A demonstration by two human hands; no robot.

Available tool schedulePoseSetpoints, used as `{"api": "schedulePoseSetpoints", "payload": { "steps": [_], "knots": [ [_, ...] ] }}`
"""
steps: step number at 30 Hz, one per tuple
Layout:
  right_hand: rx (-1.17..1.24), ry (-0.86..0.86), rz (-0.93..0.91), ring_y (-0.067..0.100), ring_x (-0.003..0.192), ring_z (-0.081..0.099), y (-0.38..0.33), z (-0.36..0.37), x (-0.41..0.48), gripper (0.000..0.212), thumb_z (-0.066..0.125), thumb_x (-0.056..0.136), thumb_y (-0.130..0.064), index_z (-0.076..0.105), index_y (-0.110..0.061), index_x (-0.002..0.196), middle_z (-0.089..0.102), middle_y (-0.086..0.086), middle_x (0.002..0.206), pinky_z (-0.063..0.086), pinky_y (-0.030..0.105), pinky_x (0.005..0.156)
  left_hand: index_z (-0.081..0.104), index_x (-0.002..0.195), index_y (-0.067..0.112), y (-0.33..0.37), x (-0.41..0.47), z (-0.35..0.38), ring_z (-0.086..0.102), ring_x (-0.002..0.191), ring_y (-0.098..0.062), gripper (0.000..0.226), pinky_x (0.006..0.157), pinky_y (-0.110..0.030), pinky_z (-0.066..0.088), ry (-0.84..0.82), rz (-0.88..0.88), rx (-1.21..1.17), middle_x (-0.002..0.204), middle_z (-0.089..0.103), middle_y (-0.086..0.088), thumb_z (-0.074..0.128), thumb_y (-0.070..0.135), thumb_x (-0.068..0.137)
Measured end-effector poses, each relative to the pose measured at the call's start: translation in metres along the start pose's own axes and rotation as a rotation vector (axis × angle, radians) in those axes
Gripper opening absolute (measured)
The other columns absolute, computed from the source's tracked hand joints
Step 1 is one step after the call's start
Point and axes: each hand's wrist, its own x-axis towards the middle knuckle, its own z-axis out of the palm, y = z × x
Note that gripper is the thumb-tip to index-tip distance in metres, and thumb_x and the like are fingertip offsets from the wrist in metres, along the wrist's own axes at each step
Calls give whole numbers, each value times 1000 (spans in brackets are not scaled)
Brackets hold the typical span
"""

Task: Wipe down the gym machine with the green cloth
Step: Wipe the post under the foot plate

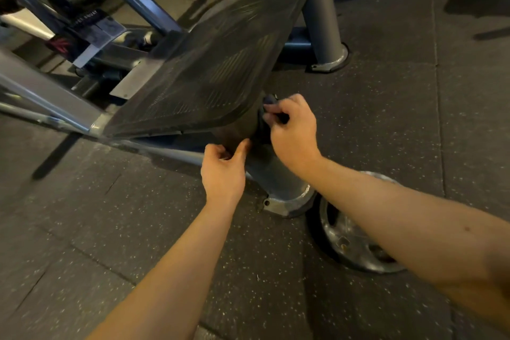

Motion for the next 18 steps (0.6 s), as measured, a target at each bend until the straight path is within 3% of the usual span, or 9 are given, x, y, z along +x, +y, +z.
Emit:
{"api": "schedulePoseSetpoints", "payload": {
  "steps": [4, 9, 12, 16, 18],
  "knots": [
    [-39, -12, -31, 9, 88, 55, 22, 5, -22, 15, 68, 90, 1, 64, -14, 89, 49, 0, 99, 48, 20, 77, 59, 102, 25, 2, 4, -2, 71, 88, -15, 48, 78, -44, 63, -3, 0, 24, 95, 68, 2, 82, 58, 76],
    [-210, -173, 272, 19, 97, 58, 60, -2, -46, 6, 67, 93, -7, 70, -13, 93, 50, -1, 103, 45, 28, 82, 57, 104, 27, 7, 0, -2, 70, 91, -15, 45, 81, -43, 63, 0, -28, 38, 98, 67, 3, 81, 54, 79],
    [-142, -86, 125, 13, 99, 59, 33, -4, -22, 12, 70, 91, -9, 70, -17, 101, 57, -1, 106, 50, 28, 87, 57, 103, 26, 8, -1, -4, 71, 88, -14, 41, 82, -43, 62, -21, -18, 35, 96, 68, 3, 81, 51, 81],
    [73, -5, -38, -3, 107, 55, -15, -2, 15, 25, 66, 95, -13, 64, -22, 118, 61, -7, 117, 42, 5, 91, 58, 100, 27, 6, -2, -7, 71, 86, -14, 31, 80, -44, 63, -47, 9, 37, 94, 70, 2, 79, 44, 86],
    [110, 21, -60, -1, 114, 56, -12, 4, 18, 29, 65, 96, -12, 60, -22, 122, 61, -6, 121, 43, 9, 96, 58, 100, 25, 5, -1, -8, 71, 83, -13, 32, 79, -43, 63, -41, 18, 42, 91, 70, 2, 79, 45, 86]
  ]
}}
